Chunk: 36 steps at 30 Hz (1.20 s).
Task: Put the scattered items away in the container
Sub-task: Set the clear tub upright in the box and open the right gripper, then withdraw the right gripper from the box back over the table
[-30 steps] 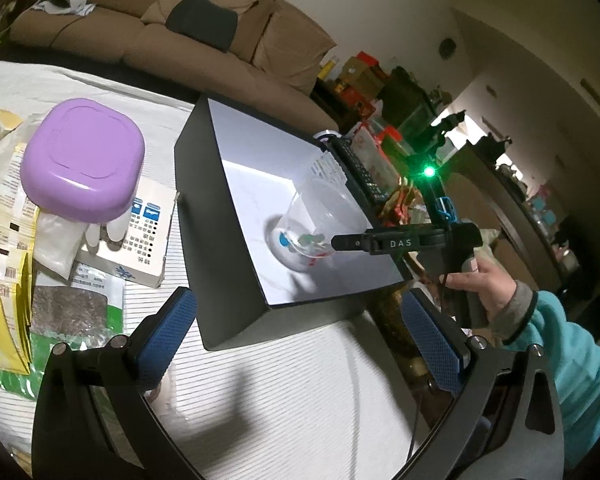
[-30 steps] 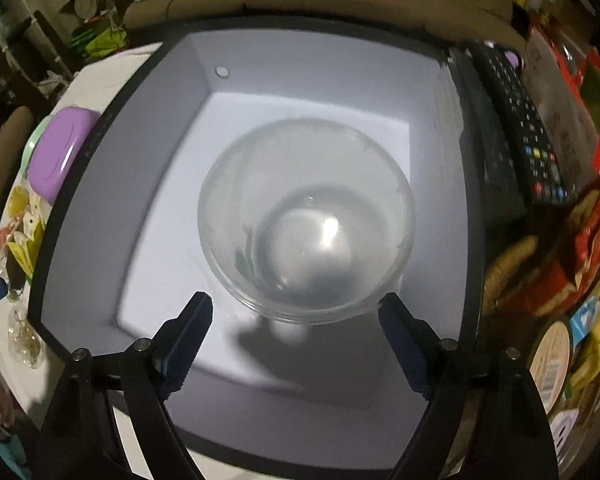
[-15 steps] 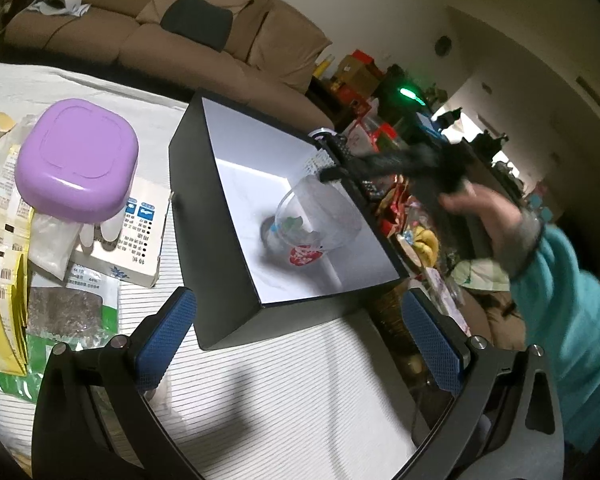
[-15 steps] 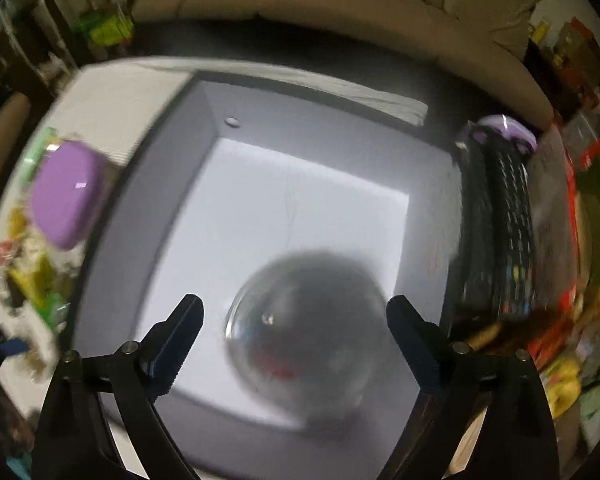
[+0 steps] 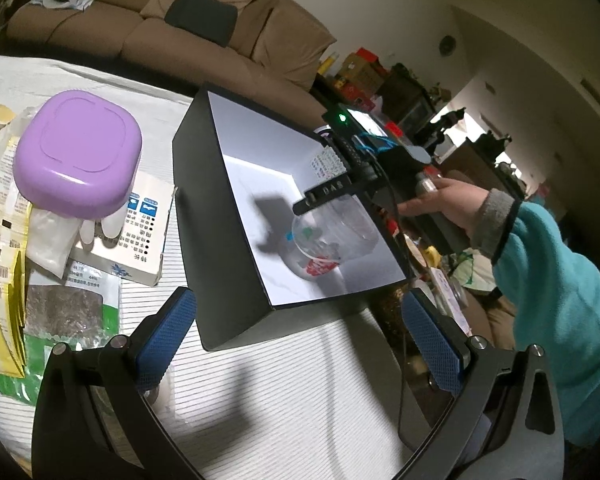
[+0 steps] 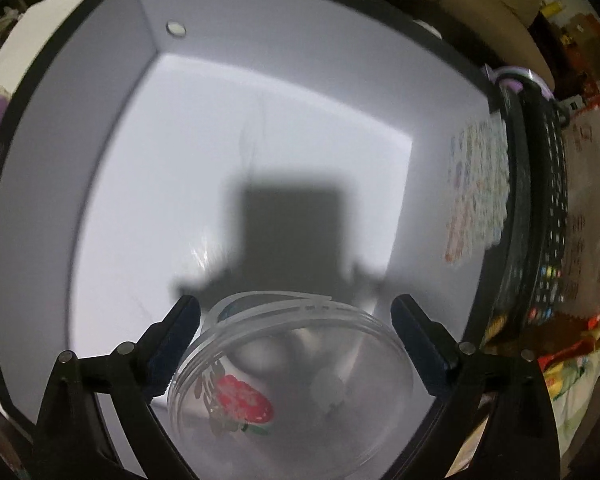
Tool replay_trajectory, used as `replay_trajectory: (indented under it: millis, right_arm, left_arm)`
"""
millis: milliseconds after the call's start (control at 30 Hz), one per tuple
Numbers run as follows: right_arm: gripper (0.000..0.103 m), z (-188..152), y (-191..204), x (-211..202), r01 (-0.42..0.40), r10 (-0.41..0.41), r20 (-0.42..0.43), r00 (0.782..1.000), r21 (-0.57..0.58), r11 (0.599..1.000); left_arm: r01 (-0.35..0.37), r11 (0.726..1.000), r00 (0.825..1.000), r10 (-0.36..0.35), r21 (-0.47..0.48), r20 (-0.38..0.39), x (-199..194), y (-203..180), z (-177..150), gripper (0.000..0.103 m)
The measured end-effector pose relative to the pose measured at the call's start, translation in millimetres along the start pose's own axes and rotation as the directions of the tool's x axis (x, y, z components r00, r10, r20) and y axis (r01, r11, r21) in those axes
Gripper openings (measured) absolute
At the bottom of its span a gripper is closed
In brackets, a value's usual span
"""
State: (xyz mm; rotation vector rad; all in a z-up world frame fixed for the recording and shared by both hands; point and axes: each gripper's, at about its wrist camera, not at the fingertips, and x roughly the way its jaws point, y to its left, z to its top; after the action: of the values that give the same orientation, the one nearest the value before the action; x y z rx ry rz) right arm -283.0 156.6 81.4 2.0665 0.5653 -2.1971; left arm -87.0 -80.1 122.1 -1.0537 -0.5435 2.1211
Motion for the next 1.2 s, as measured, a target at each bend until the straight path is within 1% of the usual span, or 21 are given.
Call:
replay_trajectory:
  millis: [133, 267, 400, 433, 500, 533, 567, 600, 633, 667, 700, 767, 800, 900, 933, 1000, 1067, 1100, 1167, 1200]
  right_arm:
    - [0.099, -21, -4, 4, 0.001, -0.001, -0.063, 0.998, -0.004, 1.000]
    - [0.102, -44, 1, 10, 0.006, -0.011, -0.112, 0.994, -0.043, 0.999]
    - [0.103, -55, 0, 6, 0.038, -0.042, -0.086, 0.995, -0.042, 0.998]
    - [0.103, -55, -1, 3, 0.056, -0.058, -0.066, 0.996, -0.042, 0.998]
    - [0.103, -55, 1, -13, 0.112, -0.111, 0.022, 0.994, -0.054, 0.992]
    - [0.103, -57, 2, -24, 0.148, -0.144, 0.072, 0.987, -0.052, 0.988]
    - [0.103, -60, 4, -38, 0.179, -0.171, 0.135, 0.976, -0.044, 0.983]
    - [0.103, -64, 6, -54, 0.182, -0.172, 0.198, 0.965, -0.035, 0.983]
    - [0.103, -71, 8, -68, 0.159, -0.148, 0.252, 0.956, -0.023, 0.987]
    - [0.103, -79, 12, -84, 0.120, -0.111, 0.313, 0.943, -0.010, 0.993]
    - [0.103, -89, 16, -100, 0.071, -0.064, 0.372, 0.926, -0.004, 0.997]
    - [0.103, -110, 31, -120, -0.022, 0.028, 0.460, 0.887, -0.019, 1.000]
    - [0.103, -121, 41, -129, -0.066, 0.074, 0.501, 0.862, -0.035, 0.997]
    - [0.103, -135, 69, -144, -0.174, 0.189, 0.565, 0.803, -0.082, 0.981]
    - [0.103, -134, 77, -146, -0.211, 0.230, 0.576, 0.784, -0.101, 0.972]
    - [0.103, -147, 101, -148, -0.284, 0.310, 0.602, 0.736, -0.141, 0.948]
    - [0.103, -167, 126, -149, -0.331, 0.369, 0.623, 0.690, -0.182, 0.926]
    - [0.103, -177, 139, -149, -0.341, 0.385, 0.638, 0.667, -0.198, 0.919]
    - [0.103, -195, 164, -147, -0.335, 0.391, 0.666, 0.636, -0.219, 0.917]
    - [0.103, -205, 177, -142, -0.318, 0.383, 0.676, 0.630, -0.227, 0.921]
  left_arm:
    - [0.005, 1.000, 1.000, -0.005, 0.020, -0.002, -1, -6, -2, 0.103]
    - [0.011, 1.000, 1.000, -0.011, 0.025, -0.001, -3, -10, -2, 0.103]
    - [0.010, 1.000, 1.000, -0.010, 0.027, 0.003, -7, -10, -2, 0.103]
    - [0.010, 1.000, 1.000, -0.010, 0.027, 0.006, -9, -9, -1, 0.103]
    - [0.000, 1.000, 1.000, -0.001, 0.031, 0.019, -16, -7, 1, 0.103]
    - [-0.009, 0.999, 1.000, 0.008, 0.034, 0.028, -22, -5, 2, 0.103]
    - [-0.019, 0.999, 0.999, 0.018, 0.036, 0.040, -29, -3, 3, 0.103]
    - [-0.028, 0.999, 0.998, 0.026, 0.034, 0.051, -35, 0, 5, 0.103]
    - [-0.037, 0.999, 0.997, 0.035, 0.025, 0.065, -44, 5, 6, 0.103]
    - [-0.045, 0.999, 0.996, 0.044, 0.014, 0.078, -52, 10, 7, 0.103]
    - [-0.053, 0.999, 0.995, 0.053, 0.003, 0.089, -60, 15, 7, 0.103]
    - [-0.081, 0.997, 0.990, 0.083, -0.019, 0.112, -78, 26, 6, 0.103]
    - [-0.096, 0.995, 0.988, 0.098, -0.030, 0.120, -87, 33, 5, 0.103]
    - [-0.148, 0.987, 0.978, 0.155, -0.059, 0.136, -113, 50, 0, 0.103]
    - [-0.162, 0.985, 0.975, 0.170, -0.066, 0.144, -121, 56, -3, 0.103]
    - [-0.191, 0.978, 0.967, 0.201, -0.082, 0.156, -137, 65, -11, 0.103]
    - [-0.228, 0.969, 0.959, 0.240, -0.094, 0.150, -151, 75, -21, 0.103]
    - [-0.245, 0.965, 0.955, 0.257, -0.094, 0.146, -157, 78, -26, 0.103]
    - [-0.292, 0.952, 0.943, 0.303, -0.093, 0.139, -168, 85, -39, 0.103]
    - [-0.311, 0.946, 0.938, 0.321, -0.093, 0.133, -172, 88, -44, 0.103]
